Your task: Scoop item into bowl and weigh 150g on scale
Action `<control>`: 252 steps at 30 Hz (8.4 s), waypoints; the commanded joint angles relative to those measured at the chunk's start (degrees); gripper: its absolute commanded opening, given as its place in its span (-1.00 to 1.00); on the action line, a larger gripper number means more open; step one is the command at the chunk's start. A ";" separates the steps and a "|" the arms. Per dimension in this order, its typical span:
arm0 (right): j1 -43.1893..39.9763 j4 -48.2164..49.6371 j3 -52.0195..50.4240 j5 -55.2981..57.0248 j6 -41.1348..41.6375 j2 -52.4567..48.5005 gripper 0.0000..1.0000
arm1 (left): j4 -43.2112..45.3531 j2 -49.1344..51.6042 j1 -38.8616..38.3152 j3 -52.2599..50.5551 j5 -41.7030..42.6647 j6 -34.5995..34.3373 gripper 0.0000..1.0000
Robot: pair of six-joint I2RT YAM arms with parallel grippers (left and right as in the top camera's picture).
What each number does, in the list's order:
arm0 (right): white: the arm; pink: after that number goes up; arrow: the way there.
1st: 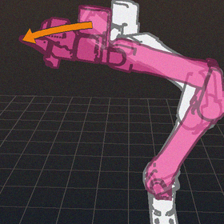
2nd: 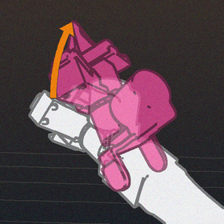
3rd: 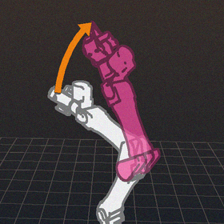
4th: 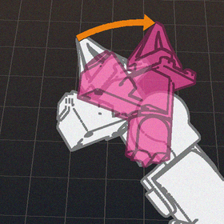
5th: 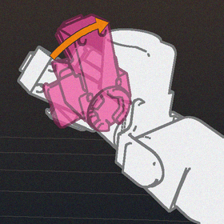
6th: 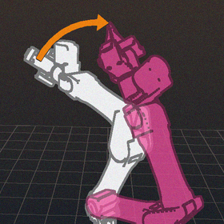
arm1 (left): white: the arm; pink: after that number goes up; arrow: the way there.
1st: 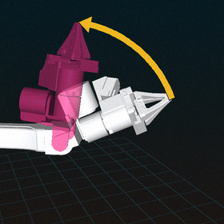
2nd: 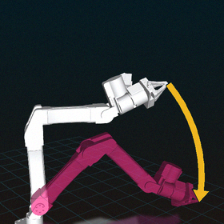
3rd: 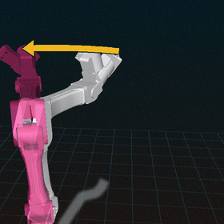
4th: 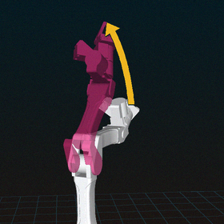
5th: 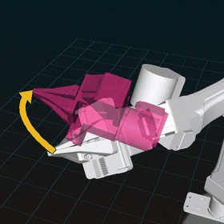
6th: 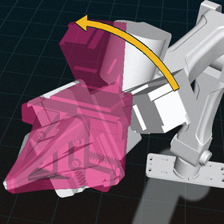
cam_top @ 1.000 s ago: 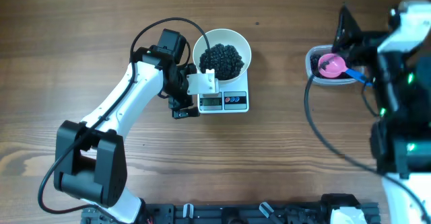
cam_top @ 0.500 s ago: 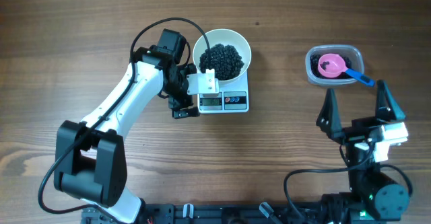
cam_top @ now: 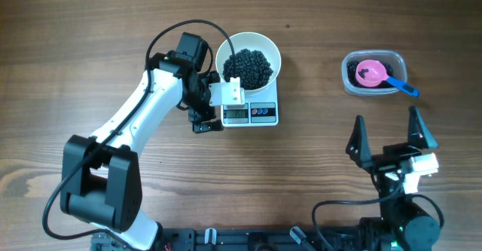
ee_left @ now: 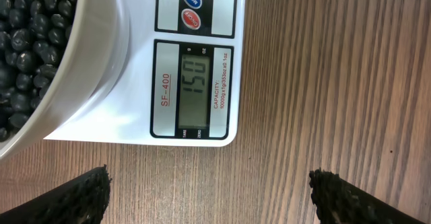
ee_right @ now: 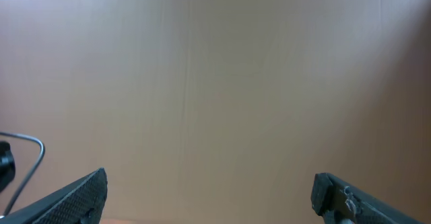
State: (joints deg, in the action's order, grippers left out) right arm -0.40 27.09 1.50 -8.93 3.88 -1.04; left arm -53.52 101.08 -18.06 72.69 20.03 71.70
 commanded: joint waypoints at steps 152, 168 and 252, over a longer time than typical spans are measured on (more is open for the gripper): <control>-1.70 -26.64 -1.18 1.42 0.61 0.83 1.00 | 28.59 -15.63 3.45 -0.04 -35.08 -138.27 1.00; -1.70 -26.67 -1.18 1.42 0.66 0.83 0.99 | 14.40 -29.86 3.45 -0.07 -41.79 -107.32 1.00; -1.70 -26.64 -1.18 1.42 0.63 0.83 0.99 | 49.92 -100.91 17.97 -72.35 -26.29 -93.09 1.00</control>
State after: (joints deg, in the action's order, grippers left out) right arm -1.83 0.21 0.36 -8.45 3.88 -0.67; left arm -3.53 0.73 -0.45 0.49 -5.91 -22.72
